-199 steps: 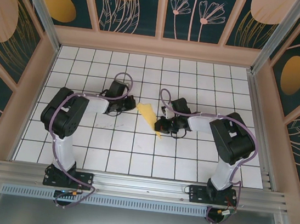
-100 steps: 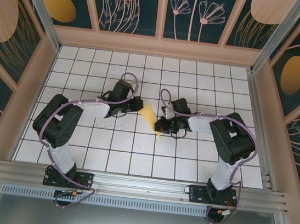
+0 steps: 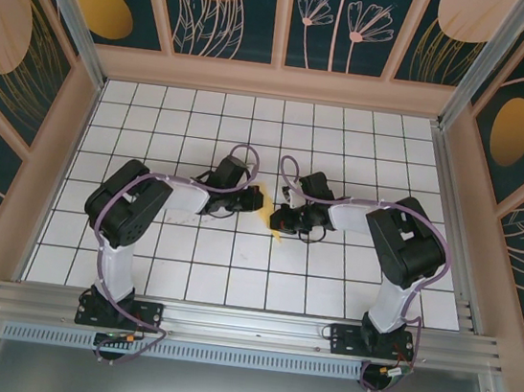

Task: Fold a paper plane with a square sheet of paper (pick it up from the middle)
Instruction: Fold the wing for the fifth time at the center of the table.

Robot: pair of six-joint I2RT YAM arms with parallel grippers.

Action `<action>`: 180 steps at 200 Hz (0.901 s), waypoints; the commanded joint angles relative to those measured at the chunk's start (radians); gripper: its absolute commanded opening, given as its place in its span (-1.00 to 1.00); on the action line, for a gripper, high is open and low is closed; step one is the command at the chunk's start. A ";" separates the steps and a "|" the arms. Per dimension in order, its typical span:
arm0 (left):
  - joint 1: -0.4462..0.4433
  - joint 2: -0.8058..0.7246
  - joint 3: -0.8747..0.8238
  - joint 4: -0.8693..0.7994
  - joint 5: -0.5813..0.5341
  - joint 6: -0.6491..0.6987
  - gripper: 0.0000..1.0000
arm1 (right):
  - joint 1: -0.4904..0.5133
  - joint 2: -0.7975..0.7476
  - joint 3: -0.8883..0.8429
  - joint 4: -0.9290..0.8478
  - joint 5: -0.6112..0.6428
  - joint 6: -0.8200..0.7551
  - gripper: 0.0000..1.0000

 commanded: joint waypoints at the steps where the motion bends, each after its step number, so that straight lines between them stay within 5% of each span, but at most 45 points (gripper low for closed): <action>1: 0.046 0.032 -0.006 0.022 -0.080 0.005 -0.85 | 0.007 0.085 -0.064 -0.127 0.119 -0.012 -1.00; 110: 0.233 0.038 0.024 -0.056 -0.174 0.108 -0.87 | -0.005 0.074 -0.068 -0.132 0.117 -0.014 -1.00; 180: 0.199 -0.107 -0.032 0.089 0.043 0.006 -0.87 | -0.005 0.072 -0.062 -0.110 0.080 -0.011 -1.00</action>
